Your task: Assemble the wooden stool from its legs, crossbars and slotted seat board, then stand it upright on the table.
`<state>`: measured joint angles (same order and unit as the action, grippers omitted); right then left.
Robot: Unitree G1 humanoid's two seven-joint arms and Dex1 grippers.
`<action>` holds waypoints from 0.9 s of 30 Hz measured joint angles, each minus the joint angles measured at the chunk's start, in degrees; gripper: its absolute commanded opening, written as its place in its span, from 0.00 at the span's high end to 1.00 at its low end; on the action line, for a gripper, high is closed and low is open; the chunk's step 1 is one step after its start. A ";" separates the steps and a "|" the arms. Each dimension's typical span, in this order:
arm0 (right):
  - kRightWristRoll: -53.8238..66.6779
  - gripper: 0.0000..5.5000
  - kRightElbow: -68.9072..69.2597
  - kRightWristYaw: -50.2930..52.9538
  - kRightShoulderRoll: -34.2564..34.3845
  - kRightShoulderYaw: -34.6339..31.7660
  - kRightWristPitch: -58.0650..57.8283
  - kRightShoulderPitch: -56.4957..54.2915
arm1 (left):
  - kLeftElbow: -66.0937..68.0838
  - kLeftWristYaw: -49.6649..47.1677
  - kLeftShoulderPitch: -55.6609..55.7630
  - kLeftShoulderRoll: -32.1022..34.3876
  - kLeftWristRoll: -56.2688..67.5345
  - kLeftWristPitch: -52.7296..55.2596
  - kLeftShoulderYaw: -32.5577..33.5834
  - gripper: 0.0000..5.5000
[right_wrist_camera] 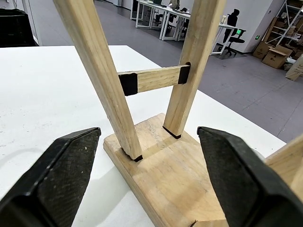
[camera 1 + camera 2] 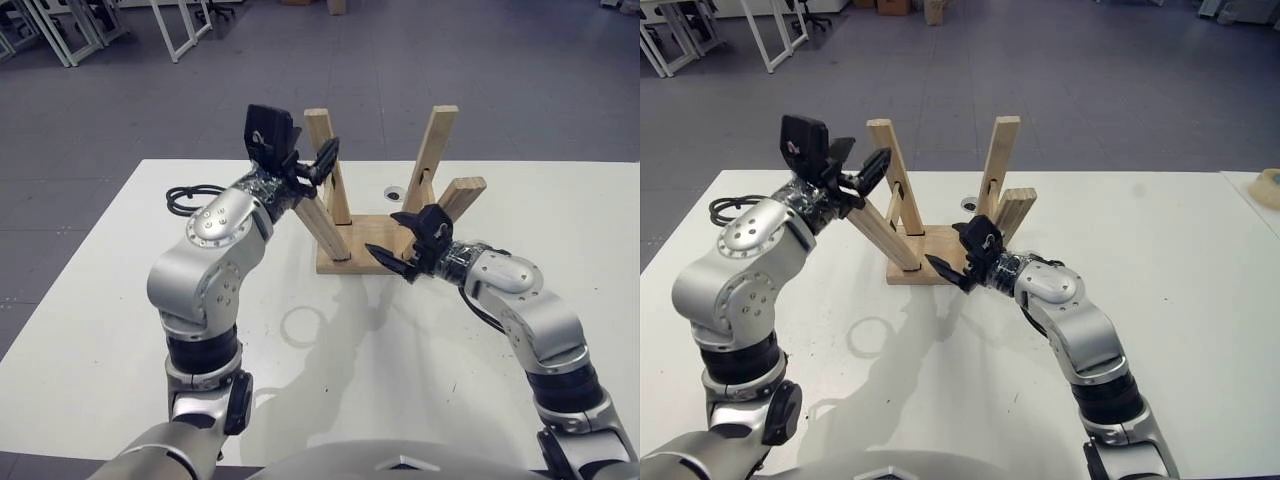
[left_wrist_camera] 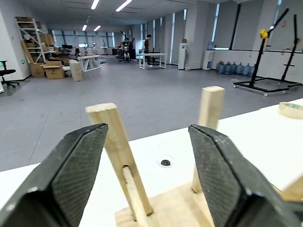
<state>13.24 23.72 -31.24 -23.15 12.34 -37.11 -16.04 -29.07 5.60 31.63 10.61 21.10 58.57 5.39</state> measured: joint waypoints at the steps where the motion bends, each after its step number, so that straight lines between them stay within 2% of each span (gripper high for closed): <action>1: 0.05 0.32 -0.15 -0.05 0.00 0.01 0.00 0.03 | 0.41 -0.24 0.76 -0.27 0.18 0.10 1.16 0.42; 5: 0.32 0.32 -0.76 -0.02 0.01 -0.35 0.27 0.21 | 0.11 0.32 7.25 -1.95 5.11 -4.55 6.78 0.42; 8: 2.90 0.32 -0.92 -1.99 0.19 -2.50 1.28 0.70 | 2.49 4.63 9.48 0.60 9.28 -10.13 12.76 0.42; 11: 11.20 0.32 0.32 -7.96 -0.55 -6.85 1.31 2.93 | 6.41 14.04 7.76 4.30 15.51 -15.20 17.90 0.42; 14: 16.82 0.32 0.76 -14.20 -5.10 -10.25 -0.76 6.36 | 9.99 24.84 0.74 8.53 20.33 -16.98 20.12 0.42; 17: 20.80 0.32 -0.51 -22.02 -12.23 -13.60 -2.41 9.71 | 13.21 37.74 -8.05 13.81 24.88 -17.35 20.29 0.42; 20: 20.01 0.32 -6.62 -25.98 -17.34 -15.57 -1.00 10.15 | 16.74 49.03 -10.47 19.86 27.13 -17.49 19.22 0.42; 22: 18.35 0.32 -11.39 -27.49 -20.06 -16.81 0.67 9.12 | 22.17 56.47 -10.42 24.32 26.14 -18.75 16.64 0.42; 27: 16.33 0.32 -18.03 -29.51 -21.66 -17.23 3.74 2.67 | 37.78 67.08 -5.11 26.81 16.68 -28.92 6.92 0.42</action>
<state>29.57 5.70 -60.75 -44.82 -4.89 -33.37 -13.37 8.72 72.68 26.52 37.42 37.77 29.66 12.31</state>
